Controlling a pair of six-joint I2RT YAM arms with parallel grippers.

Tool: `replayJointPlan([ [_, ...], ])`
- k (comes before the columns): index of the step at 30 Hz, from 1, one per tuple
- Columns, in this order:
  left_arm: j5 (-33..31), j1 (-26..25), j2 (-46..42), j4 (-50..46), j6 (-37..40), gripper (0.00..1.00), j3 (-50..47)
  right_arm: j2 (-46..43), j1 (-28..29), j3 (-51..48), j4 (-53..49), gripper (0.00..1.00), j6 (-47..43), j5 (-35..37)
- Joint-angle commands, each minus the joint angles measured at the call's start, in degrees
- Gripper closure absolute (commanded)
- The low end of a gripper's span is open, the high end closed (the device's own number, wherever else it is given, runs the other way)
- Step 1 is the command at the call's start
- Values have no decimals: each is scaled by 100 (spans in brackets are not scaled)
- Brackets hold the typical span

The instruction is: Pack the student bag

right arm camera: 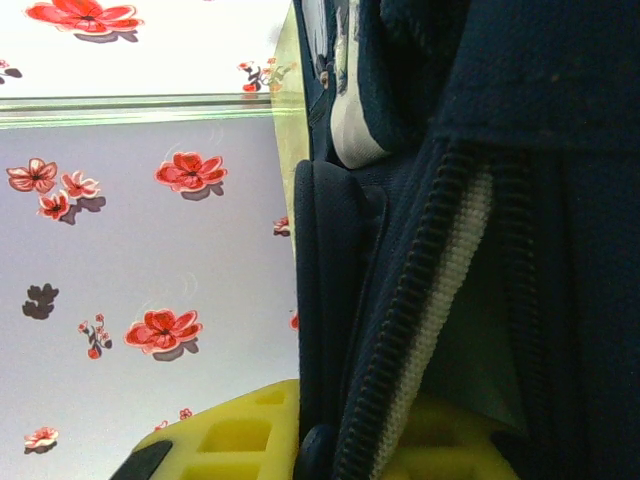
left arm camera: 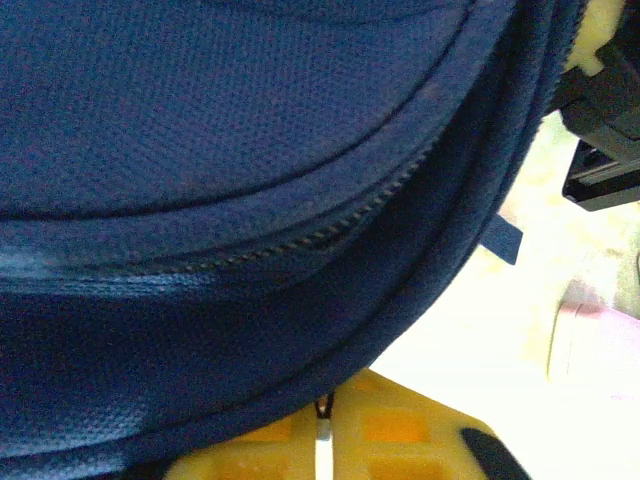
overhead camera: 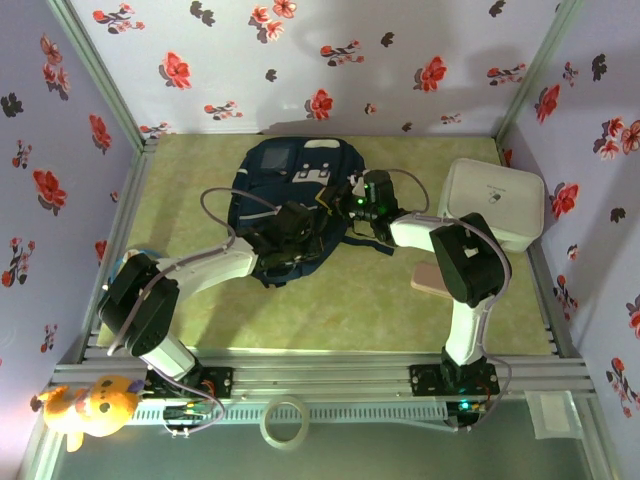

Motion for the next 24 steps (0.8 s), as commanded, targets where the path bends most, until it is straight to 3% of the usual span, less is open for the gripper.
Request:
replayJointPlan([
  [1, -268, 93, -33, 130, 44, 100, -100, -51, 70, 74, 506, 83, -5, -15],
  [7, -309, 219, -448, -147, 162, 100, -382, -240, -147, -202, 773, 86, -30, 198],
  [18, 11, 691, -1373, 423, 24, 100, -1491, -311, -416, -400, 883, 86, -30, 174],
  [20, 253, 680, -1289, 633, 54, 100, -1349, -319, -410, -458, 1015, 82, 98, 166],
  [24, 564, 584, -1102, 1012, 291, 100, -1087, -466, -415, -756, 1330, 63, 439, 247],
])
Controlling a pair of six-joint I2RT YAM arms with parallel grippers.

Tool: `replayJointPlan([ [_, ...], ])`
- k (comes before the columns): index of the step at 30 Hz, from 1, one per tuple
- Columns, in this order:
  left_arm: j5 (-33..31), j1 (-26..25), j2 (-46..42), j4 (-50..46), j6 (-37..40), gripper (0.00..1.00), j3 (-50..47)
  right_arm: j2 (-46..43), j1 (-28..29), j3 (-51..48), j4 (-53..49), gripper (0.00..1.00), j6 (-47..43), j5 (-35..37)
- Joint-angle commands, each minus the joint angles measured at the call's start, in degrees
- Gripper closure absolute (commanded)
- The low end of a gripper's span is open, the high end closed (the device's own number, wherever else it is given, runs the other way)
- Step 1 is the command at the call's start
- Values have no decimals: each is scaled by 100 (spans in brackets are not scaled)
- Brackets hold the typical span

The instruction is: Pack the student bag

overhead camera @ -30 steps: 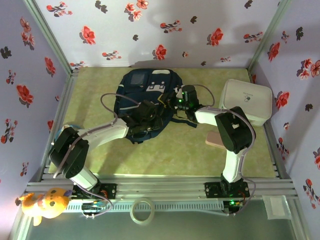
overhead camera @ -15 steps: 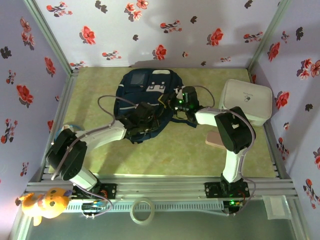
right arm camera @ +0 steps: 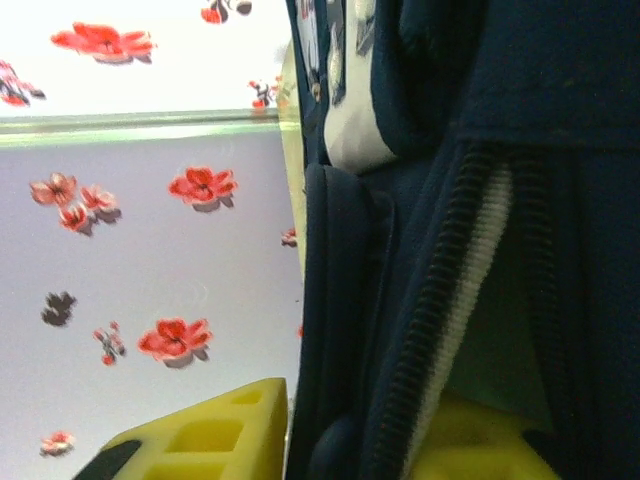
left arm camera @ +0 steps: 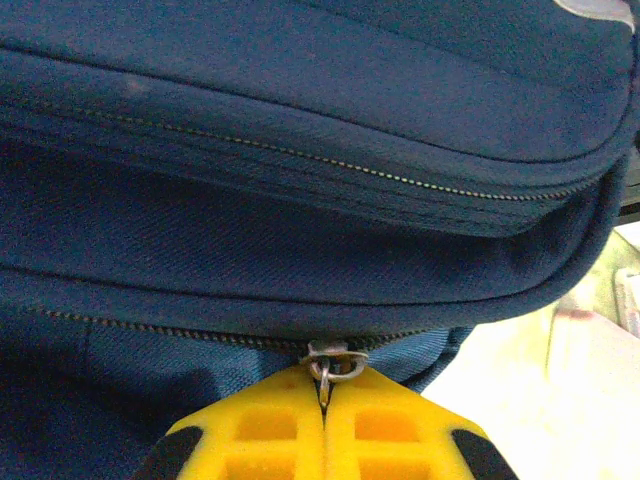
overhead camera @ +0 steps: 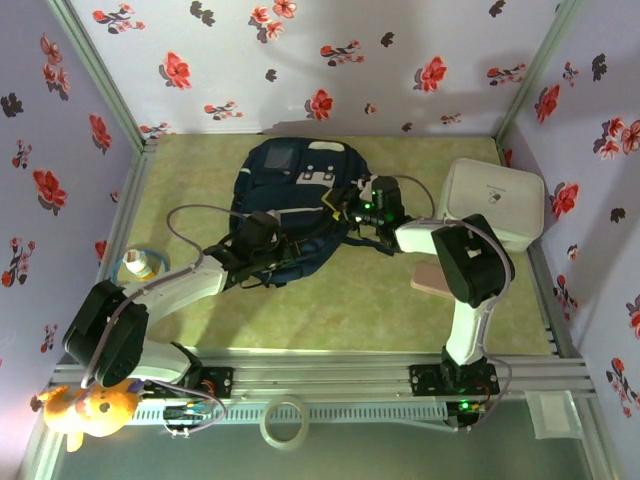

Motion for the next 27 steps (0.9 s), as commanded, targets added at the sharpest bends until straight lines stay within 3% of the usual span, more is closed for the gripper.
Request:
replayJointPlan([
  [1, 311, -64, 173, 452, 349, 100, 338, -430, -159, -269, 622, 61, 340, 249],
  [9, 492, -430, 623, 456, 883, 100, 897, -1190, -59, -884, 29, 46, 563, 92],
  [15, 668, -540, 917, 505, 1002, 100, 1162, -1857, 265, -860, -1676, 40, -108, 687],
  [18, 706, -578, 1004, 511, 1030, 100, 1235, -1946, 458, -708, -2350, 38, -366, 998],
  [27, 716, -597, 1038, 454, 1082, 100, 1223, -1778, 823, -329, -2803, 43, -604, 1548],
])
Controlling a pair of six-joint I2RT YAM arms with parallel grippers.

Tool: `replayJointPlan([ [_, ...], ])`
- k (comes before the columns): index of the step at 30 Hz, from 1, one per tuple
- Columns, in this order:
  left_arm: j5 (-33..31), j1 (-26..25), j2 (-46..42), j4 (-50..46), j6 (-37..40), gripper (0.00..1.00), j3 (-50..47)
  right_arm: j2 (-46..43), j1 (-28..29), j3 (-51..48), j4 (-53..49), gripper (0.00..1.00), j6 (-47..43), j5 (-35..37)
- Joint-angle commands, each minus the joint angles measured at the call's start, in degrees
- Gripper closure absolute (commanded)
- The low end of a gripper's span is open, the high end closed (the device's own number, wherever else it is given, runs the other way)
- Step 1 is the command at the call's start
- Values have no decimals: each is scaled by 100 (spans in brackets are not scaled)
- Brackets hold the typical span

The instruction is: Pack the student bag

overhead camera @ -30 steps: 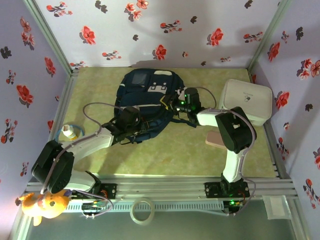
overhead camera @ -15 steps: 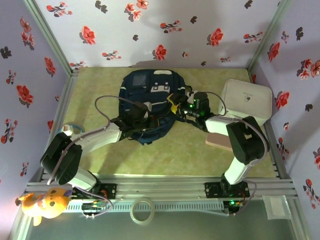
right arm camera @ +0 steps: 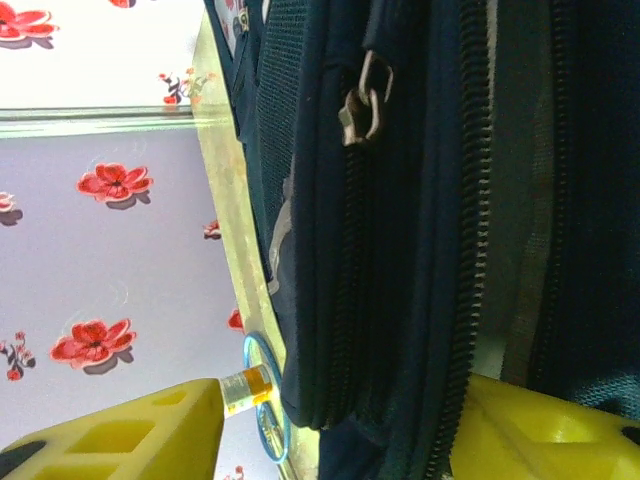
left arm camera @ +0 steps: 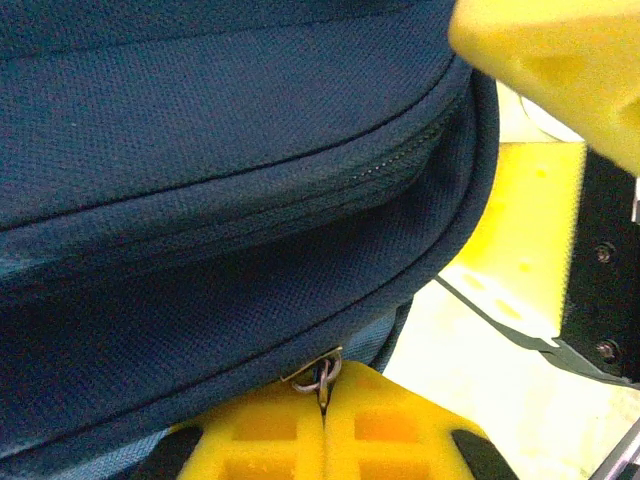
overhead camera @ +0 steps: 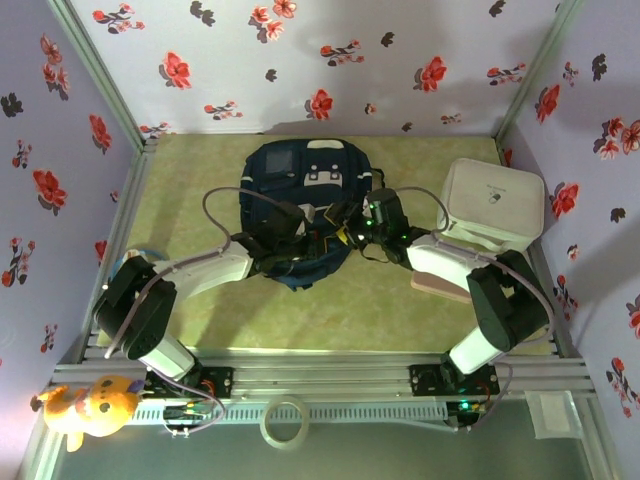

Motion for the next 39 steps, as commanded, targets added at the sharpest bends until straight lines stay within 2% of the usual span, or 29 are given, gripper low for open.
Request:
replayJointPlan([
  [1, 163, -82, -45, 273, 179, 100, 206, 102, 84, 252, -260, 45, -238, 339],
  [11, 74, -78, -141, 229, 281, 100, 126, 272, 84, 389, -85, 64, -323, 439],
  [16, 13, -39, -241, 99, 376, 100, 88, 189, 59, 367, -29, 77, -461, 558],
  [28, 90, 505, -990, -272, 1247, 100, -535, -585, -724, 74, -198, 81, -887, 660],
  [39, -66, 1002, -1188, -305, 1743, 100, -761, -938, -1188, -207, -268, 82, -956, 653],
])
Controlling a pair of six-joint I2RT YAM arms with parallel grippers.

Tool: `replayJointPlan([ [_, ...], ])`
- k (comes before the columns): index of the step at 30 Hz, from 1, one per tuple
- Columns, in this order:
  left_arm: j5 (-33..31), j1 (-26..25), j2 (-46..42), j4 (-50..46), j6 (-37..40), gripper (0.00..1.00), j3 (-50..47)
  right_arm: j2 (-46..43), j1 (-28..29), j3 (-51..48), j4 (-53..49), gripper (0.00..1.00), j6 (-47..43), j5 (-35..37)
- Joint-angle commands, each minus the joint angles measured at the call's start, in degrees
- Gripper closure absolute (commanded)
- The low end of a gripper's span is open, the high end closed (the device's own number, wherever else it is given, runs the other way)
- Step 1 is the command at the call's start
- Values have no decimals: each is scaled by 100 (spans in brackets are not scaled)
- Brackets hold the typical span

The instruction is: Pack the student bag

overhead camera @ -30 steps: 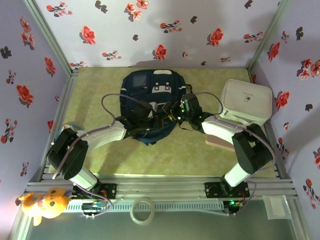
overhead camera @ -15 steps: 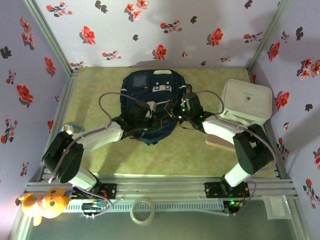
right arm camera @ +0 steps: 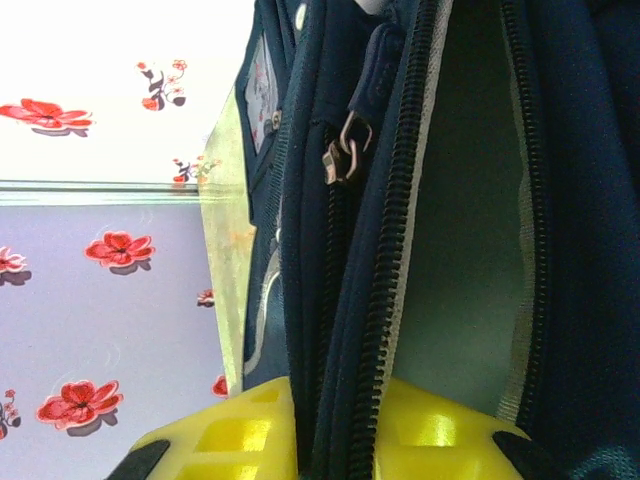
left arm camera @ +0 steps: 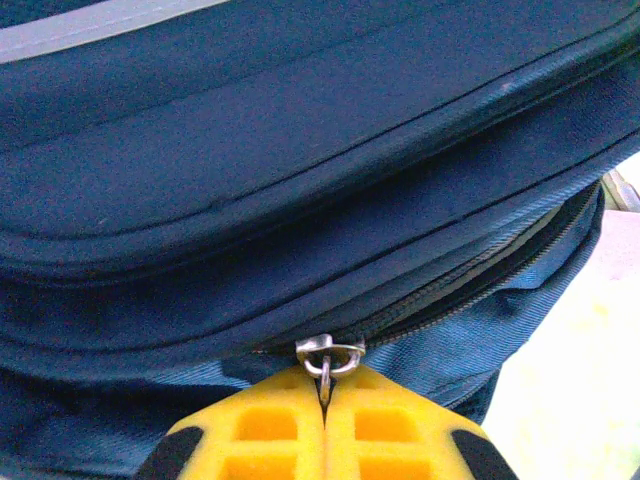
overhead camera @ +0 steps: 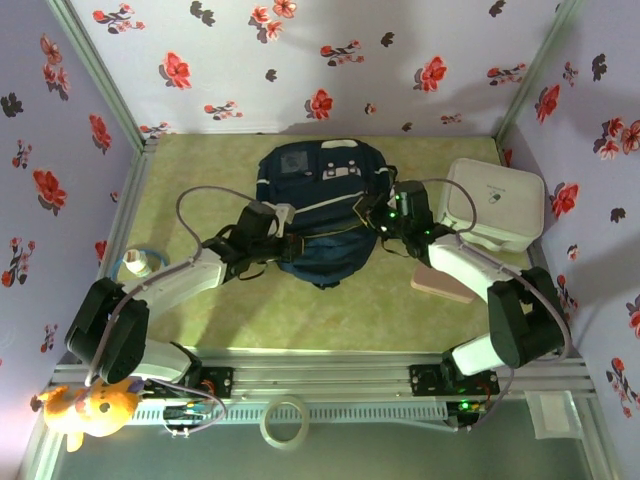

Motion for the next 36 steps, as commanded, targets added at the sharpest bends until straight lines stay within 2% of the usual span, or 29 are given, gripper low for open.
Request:
replayJointPlan([
  [1, -356, 214, -216, -119, 376, 100, -40, -248, -295, -61, 166, 81, -223, 438],
  [6, -277, 156, -242, -146, 596, 100, 169, -239, -300, -135, 382, 75, -47, 265],
  [14, -92, -260, -34, -120, 752, 100, 725, -199, 43, -375, 730, 42, 702, 291],
  [19, 3, -516, 230, -20, 743, 100, 978, -165, 332, -359, 761, 41, 1117, 384],
  [24, 100, -661, 479, -224, 910, 100, 1308, -33, 594, -197, 573, 44, 1365, 572],
  [26, 128, -669, 524, -612, 1024, 100, 1527, -11, 641, -228, 734, 49, 1375, 650],
  [31, -27, -648, 481, -1528, 1340, 100, 1908, -114, 629, -130, 640, 71, 1007, 883],
  [36, -363, -498, 266, -2005, 1641, 100, 1815, -305, 450, -35, 575, 81, 738, 923],
])
